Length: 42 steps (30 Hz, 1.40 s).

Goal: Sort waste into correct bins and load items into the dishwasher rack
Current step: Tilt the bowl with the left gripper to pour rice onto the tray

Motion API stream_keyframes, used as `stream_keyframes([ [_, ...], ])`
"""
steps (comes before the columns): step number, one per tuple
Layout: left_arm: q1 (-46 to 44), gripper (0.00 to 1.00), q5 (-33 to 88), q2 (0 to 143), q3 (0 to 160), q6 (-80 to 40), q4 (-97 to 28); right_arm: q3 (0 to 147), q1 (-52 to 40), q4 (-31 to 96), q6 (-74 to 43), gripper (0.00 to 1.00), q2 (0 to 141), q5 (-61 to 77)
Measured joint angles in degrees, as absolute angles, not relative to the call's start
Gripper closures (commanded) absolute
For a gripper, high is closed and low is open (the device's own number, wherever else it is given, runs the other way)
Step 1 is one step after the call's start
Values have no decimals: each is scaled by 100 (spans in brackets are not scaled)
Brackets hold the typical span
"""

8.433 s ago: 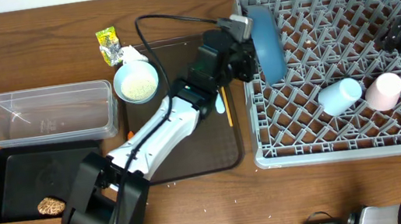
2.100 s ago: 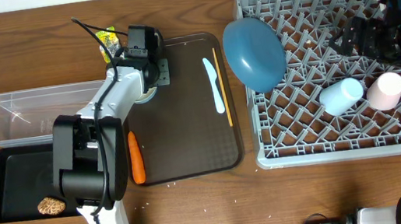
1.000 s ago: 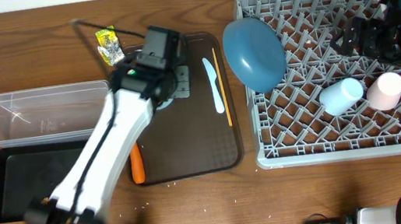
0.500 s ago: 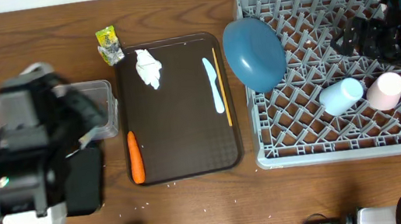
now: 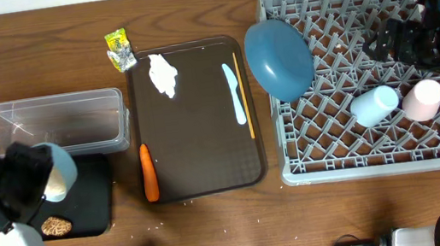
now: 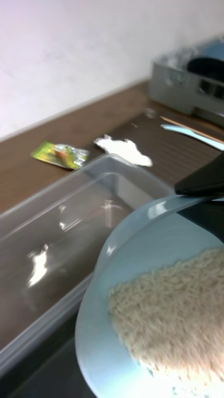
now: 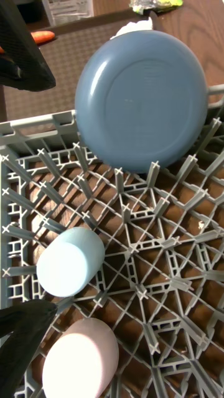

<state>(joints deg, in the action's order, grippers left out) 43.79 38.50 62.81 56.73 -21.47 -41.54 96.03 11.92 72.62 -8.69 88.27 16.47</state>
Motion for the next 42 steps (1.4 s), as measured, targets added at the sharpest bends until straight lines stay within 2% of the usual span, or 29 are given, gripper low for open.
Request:
stream_keyframes([
  [4,5076,94,4644,6375,4919,-2029,-3218,9605,1192,7264,-869,1,8827,1647],
  [12,5907,94,6302,7048,3903,-1855,-1822,9603,1192,7264,-869,1,8827,1647],
  [18,6608,94,7513,7244,3793,-1457,-1579,9605,1192,7264,-869,1,8827,1649],
  [23,6855,93,8331,7244,3791,-1028,-1682,9603,1192,7264,-871,1,8827,1647],
  [42,6893,94,8820,7253,3133,279,-1776,9605,1192,7262,-873,1,8827,1647],
])
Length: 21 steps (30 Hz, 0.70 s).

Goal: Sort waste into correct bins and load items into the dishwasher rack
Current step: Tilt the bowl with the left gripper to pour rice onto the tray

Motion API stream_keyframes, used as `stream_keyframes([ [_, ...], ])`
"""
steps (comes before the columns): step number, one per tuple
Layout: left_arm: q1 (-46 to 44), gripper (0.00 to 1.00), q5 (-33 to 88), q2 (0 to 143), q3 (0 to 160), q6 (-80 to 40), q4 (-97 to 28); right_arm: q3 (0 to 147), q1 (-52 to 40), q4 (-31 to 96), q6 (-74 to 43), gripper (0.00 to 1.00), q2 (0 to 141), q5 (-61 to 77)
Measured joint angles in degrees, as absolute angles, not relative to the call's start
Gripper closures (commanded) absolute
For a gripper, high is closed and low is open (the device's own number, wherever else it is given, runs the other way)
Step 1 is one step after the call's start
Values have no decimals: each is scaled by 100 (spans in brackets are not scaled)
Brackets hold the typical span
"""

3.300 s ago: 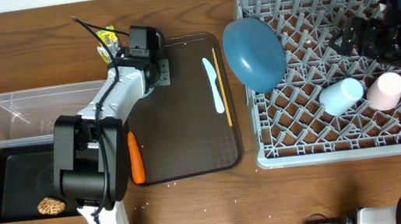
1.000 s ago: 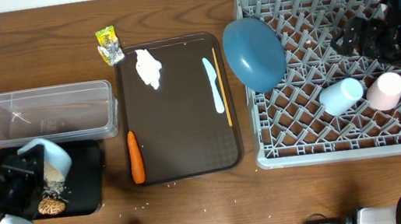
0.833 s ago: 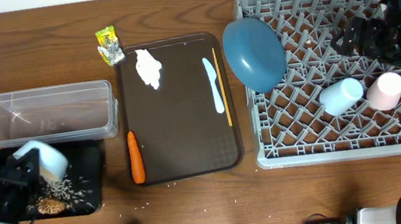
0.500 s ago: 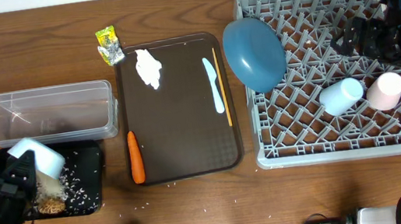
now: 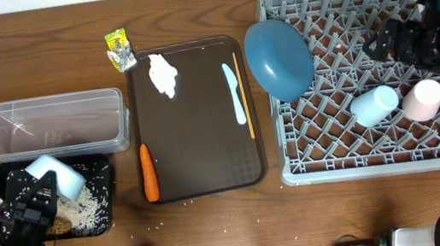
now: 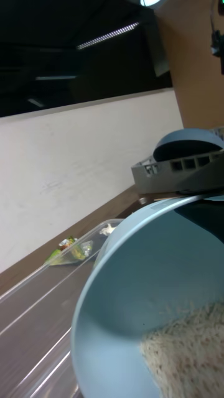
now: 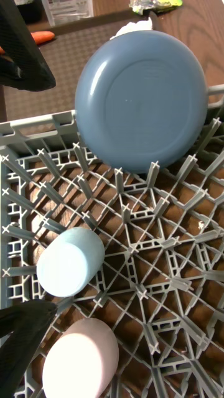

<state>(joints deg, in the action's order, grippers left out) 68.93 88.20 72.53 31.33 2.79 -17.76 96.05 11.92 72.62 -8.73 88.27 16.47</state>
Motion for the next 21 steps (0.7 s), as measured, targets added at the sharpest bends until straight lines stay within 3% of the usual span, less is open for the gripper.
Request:
stream_keyframes([
  [6,6906,93,8344,7266,2980,655,-1769,9605,1192,7262,-873,1,8827,1647],
  [21,6932,93,8493,7303,2766,1144,-1433,9603,1192,7262,-875,1,8827,1649],
])
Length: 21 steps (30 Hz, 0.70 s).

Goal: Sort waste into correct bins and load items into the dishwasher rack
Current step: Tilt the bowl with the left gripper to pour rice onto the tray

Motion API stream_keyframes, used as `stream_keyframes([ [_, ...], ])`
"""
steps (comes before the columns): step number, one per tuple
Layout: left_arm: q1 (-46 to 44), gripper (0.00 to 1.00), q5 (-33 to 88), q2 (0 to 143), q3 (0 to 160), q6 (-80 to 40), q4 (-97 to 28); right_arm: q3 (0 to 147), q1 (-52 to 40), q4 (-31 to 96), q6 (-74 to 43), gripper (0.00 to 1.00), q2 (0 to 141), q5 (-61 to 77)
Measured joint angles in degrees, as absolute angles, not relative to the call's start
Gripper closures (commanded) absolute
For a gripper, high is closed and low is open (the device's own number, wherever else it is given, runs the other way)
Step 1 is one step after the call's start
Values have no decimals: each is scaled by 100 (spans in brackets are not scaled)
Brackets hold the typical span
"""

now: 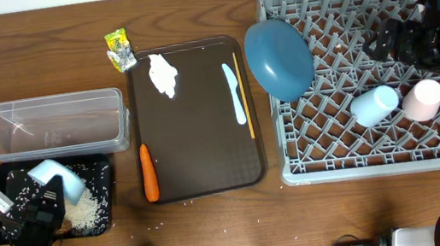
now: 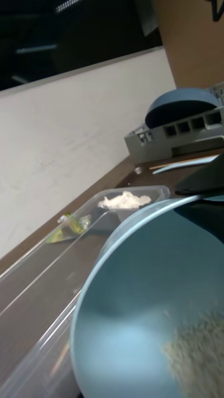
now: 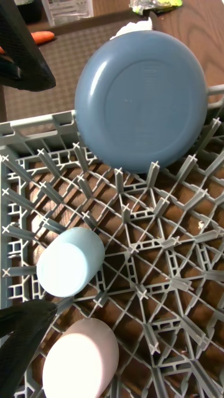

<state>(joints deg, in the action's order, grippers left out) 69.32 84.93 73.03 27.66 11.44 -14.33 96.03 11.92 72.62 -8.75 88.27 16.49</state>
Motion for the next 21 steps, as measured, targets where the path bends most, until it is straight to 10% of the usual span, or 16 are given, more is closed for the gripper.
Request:
stream_keyframes([
  [21,6956,94,8103,7336,2759,1004,-1332,9603,1192,7231,-998,1,8827,1649],
])
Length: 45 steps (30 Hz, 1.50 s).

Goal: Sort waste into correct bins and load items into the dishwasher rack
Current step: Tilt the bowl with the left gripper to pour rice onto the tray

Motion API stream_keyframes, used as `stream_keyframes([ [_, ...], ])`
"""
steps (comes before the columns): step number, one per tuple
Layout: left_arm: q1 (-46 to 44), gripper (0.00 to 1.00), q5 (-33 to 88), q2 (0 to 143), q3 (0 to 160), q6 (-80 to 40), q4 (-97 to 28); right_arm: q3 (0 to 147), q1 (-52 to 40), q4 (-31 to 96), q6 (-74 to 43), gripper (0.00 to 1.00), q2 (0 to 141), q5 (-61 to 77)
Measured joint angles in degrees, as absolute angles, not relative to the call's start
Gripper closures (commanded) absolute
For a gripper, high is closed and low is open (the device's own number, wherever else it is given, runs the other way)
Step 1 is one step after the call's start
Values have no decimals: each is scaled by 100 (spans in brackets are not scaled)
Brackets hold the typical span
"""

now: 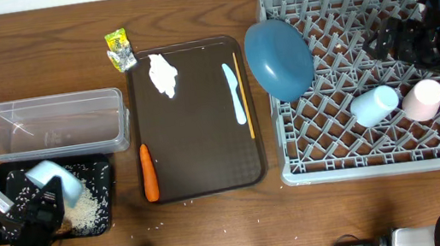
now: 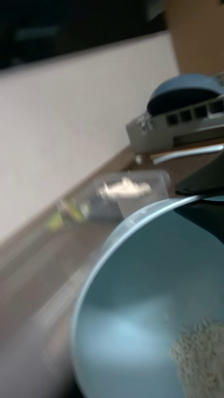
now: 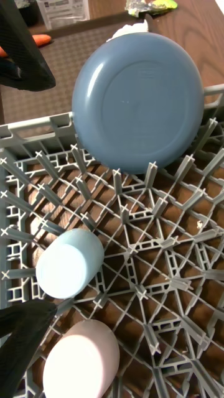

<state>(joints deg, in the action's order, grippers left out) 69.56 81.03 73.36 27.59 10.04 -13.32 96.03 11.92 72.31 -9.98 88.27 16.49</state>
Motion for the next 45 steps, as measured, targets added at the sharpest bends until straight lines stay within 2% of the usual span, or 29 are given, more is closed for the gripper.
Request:
stream_keyframes([
  [2,6956,94,7861,7341,2744,775,-1337,9605,1192,7234,-1007,1,8827,1651],
  [6,6960,94,8252,7338,2729,508,-462,9603,1192,7227,-1011,1,8827,1651],
  [10,7000,94,8562,7338,2722,263,-176,9603,1192,7227,-1011,1,8827,1653],
  [18,7032,94,8777,7338,2661,189,-40,9605,1192,7214,-1022,1,8827,1653],
  [22,7039,94,8357,7341,2532,235,-134,9603,1192,7212,-1022,1,8827,1653],
  [25,7035,94,8565,7341,2386,128,388,9605,1192,7216,-1022,1,8827,1653],
  [30,7035,94,8547,7338,2283,99,495,9603,1192,7214,-1022,1,8827,1656],
  [33,7013,93,8689,7334,2239,-148,1127,9605,1192,7212,-1022,1,8827,1653],
  [36,6954,94,8558,7325,2191,-215,1125,9603,1192,7207,-1022,1,8827,1653],
  [41,6914,94,8729,7277,2137,-1144,2589,9605,1192,7199,-1022,1,8827,1656],
  [45,6890,93,8374,7175,2093,-1769,2414,9603,1192,7177,-1022,1,8827,1660],
])
